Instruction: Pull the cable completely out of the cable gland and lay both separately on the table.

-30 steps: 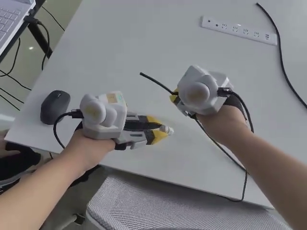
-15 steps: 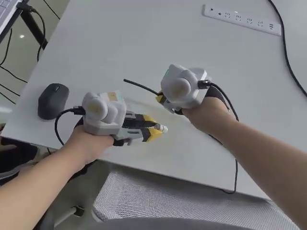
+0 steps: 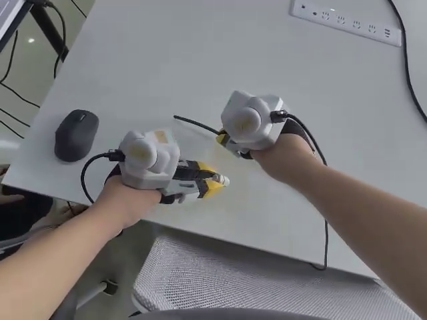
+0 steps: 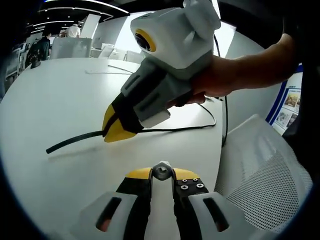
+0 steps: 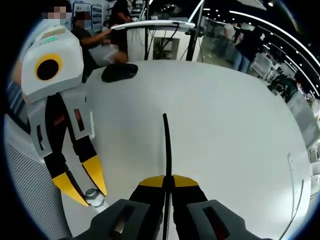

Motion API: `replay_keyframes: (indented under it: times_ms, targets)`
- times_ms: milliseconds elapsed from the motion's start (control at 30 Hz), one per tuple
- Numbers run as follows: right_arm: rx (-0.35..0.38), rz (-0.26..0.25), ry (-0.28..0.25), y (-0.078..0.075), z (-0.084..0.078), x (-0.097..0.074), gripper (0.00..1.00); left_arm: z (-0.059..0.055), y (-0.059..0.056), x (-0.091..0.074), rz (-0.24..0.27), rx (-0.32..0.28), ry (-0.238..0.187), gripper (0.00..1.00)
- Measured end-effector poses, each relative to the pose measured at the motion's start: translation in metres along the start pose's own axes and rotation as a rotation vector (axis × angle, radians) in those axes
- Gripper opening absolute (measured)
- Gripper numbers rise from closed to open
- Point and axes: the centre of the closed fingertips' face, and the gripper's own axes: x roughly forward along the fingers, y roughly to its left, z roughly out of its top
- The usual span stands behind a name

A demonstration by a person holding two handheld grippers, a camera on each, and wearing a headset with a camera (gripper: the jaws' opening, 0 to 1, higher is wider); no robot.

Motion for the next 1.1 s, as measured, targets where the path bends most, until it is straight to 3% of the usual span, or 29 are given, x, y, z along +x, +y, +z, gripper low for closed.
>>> replay_keyframes:
  times_ms: [300, 700, 1100]
  targets:
    - [0.005, 0.005, 0.005, 0.001, -0.004, 0.004, 0.0, -0.007, 0.006, 0.0, 0.003, 0.0, 0.016, 0.15]
    - [-0.006, 0.005, 0.004, 0.0, -0.003, 0.005, 0.0, -0.008, 0.004, 0.002, 0.001, 0.031, 0.034, 0.16]
    - [-0.035, -0.001, 0.021, 0.001, -0.002, 0.003, 0.01, -0.016, 0.004, 0.004, 0.018, 0.103, 0.104, 0.16]
